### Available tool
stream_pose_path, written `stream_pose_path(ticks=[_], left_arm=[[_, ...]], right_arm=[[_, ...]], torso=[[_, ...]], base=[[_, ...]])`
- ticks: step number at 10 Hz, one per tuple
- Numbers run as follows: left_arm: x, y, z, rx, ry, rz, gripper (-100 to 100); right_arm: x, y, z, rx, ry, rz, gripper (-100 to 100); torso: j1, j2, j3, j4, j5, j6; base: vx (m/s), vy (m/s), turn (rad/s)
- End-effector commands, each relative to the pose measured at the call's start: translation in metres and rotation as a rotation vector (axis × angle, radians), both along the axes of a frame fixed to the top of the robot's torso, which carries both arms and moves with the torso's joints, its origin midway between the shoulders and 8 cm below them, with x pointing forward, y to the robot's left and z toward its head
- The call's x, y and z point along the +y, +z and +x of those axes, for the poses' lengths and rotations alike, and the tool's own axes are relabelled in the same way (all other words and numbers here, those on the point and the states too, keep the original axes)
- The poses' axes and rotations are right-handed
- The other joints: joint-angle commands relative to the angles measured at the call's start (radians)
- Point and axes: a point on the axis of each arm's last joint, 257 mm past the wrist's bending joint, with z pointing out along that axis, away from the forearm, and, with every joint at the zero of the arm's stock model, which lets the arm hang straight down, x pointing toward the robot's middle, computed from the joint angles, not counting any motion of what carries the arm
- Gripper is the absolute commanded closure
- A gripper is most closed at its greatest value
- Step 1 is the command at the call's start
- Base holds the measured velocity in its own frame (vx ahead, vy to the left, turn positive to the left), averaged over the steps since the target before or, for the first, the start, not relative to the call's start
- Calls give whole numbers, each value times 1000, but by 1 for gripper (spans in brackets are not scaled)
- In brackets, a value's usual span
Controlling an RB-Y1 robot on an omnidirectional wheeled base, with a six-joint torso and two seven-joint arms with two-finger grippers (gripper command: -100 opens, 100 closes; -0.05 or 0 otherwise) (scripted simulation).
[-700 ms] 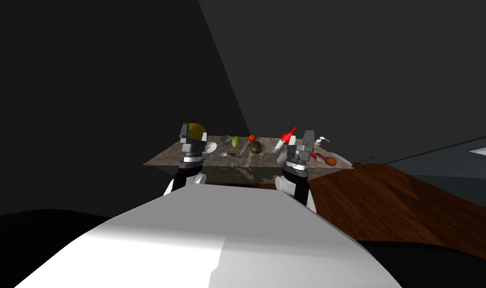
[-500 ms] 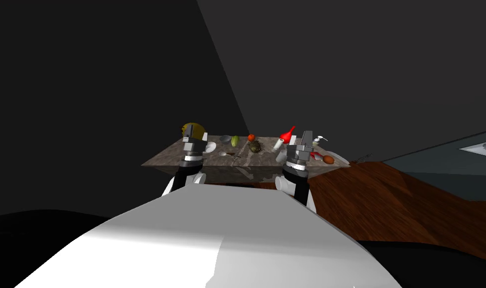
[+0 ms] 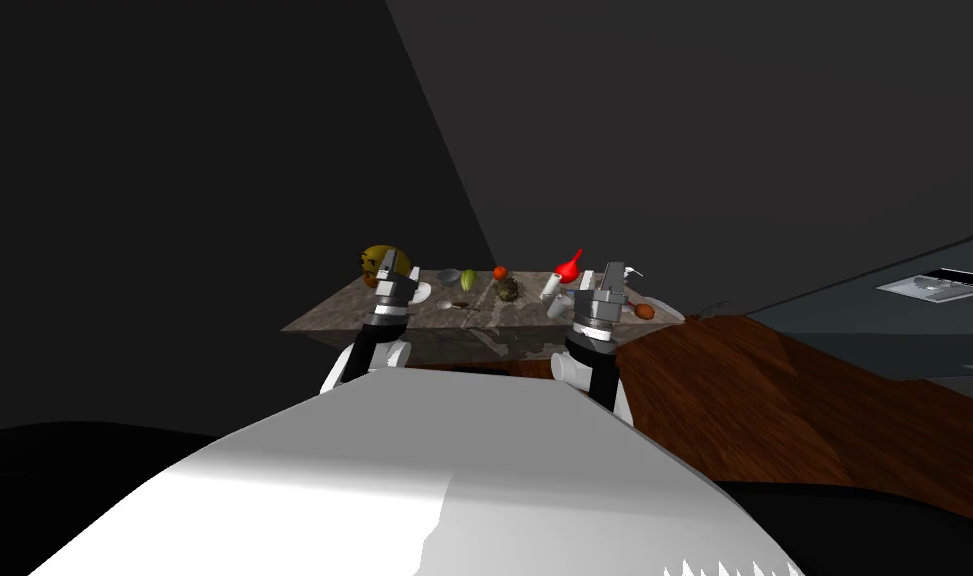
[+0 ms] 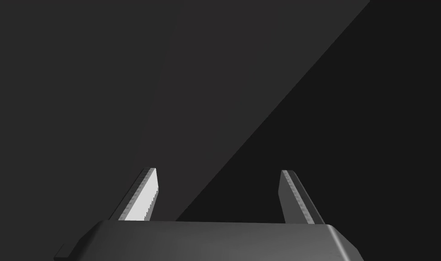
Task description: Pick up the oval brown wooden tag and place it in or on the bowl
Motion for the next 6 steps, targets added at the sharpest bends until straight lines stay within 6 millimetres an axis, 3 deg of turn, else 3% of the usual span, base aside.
stream_pose_path(ticks=[1,6], left_arm=[[2,-3,5,23,5,2,-100],[13,-17,29,119,30,14,-100]], right_arm=[[0,0,0,0,0,0,0],[0,0,0,0,0,0,0]], torso=[[0,0,0,0,0,0],[0,0,0,0,0,0]], base=[[-36,-1,-29],[-46,-6,-54]])
